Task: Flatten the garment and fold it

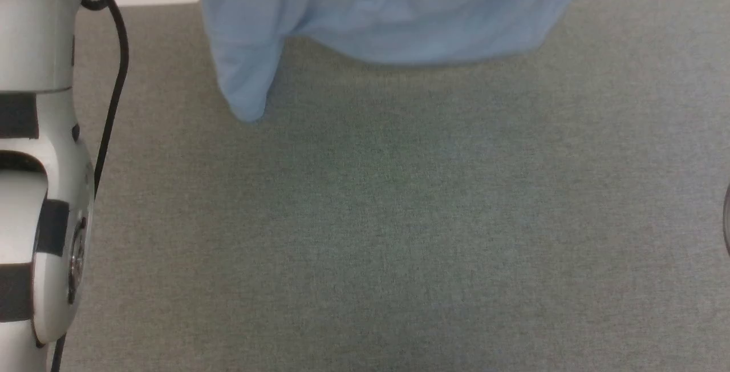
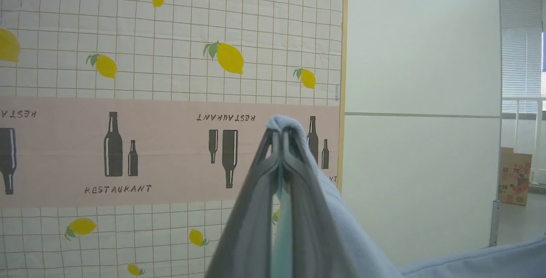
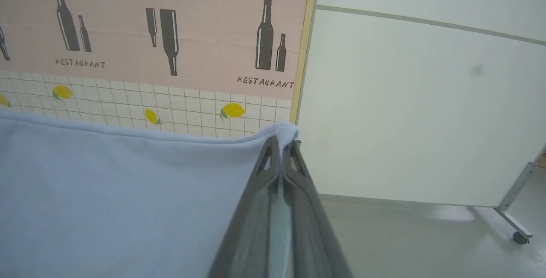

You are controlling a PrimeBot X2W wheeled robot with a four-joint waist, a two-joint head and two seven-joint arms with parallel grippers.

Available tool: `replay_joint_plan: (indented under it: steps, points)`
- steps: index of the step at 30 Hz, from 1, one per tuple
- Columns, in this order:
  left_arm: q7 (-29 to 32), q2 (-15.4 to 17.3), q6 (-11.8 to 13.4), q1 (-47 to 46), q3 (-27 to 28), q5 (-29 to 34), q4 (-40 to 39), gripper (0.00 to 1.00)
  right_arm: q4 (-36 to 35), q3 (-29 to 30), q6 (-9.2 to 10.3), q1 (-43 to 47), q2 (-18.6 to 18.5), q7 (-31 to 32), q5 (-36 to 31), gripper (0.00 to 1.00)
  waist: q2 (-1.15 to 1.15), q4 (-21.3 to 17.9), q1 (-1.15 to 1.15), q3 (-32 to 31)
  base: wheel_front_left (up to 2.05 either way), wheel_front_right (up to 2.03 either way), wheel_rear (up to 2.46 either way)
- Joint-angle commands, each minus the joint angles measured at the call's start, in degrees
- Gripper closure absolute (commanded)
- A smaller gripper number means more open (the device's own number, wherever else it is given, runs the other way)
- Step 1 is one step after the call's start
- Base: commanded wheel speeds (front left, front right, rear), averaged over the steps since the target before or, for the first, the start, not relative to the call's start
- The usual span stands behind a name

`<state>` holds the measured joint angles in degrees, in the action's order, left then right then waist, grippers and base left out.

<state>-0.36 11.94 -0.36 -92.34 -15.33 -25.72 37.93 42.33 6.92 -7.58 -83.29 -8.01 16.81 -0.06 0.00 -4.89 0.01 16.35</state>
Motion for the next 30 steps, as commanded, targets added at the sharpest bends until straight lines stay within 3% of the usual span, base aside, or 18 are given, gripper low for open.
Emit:
replay_joint_plan:
  steps: [1, 6, 11, 18, 24, 30]
  points:
    - [-2.0, -0.4, 0.3, -1.4, 0.4, 0.4, 0.6, 1.00, 0.5, -0.5, 0.09, -1.2, -0.2, -1.8, -1.2, 1.00, 0.00, 0.5, -0.01, 3.0, 0.00, 0.00, 0.00]
    - [-8.3, -1.6, -0.8, -2.9, 1.5, -0.7, 3.6, 1.00, 2.9, 0.4, 0.09, -3.7, -1.9, -6.6, -3.5, 1.00, 0.00, 1.9, -0.01, 5.3, 0.00, 0.00, 0.00]
    - [-10.3, -2.0, -2.1, -5.3, 1.3, -1.0, 4.4, 1.00, 3.1, 1.5, 0.09, -7.0, -3.9, -9.5, -4.5, 1.00, 0.00, 2.9, -0.01, 12.5, 0.00, 0.00, 0.00]
    - [-12.8, -2.8, -5.0, -2.7, 0.4, -2.5, 4.6, 1.00, 5.3, -3.1, 0.09, -4.8, -5.7, -14.8, -3.3, 1.00, 0.00, 2.9, -0.01, 17.3, 0.00, 0.00, 0.00]
    - [-13.1, -1.9, -6.8, 3.7, -0.9, -6.5, 0.9, 1.00, 5.2, -10.8, 0.09, 0.3, -7.9, -17.6, 3.7, 1.00, 0.00, 3.0, -0.01, 15.5, 0.00, 0.00, 0.00]
    - [-7.0, 1.7, -7.1, 15.1, -5.6, -12.9, -12.7, 1.00, -3.8, -17.8, 0.09, 9.7, -12.5, -16.1, 17.4, 1.00, 0.00, 3.5, -0.01, 12.0, 0.00, 0.00, 0.00]
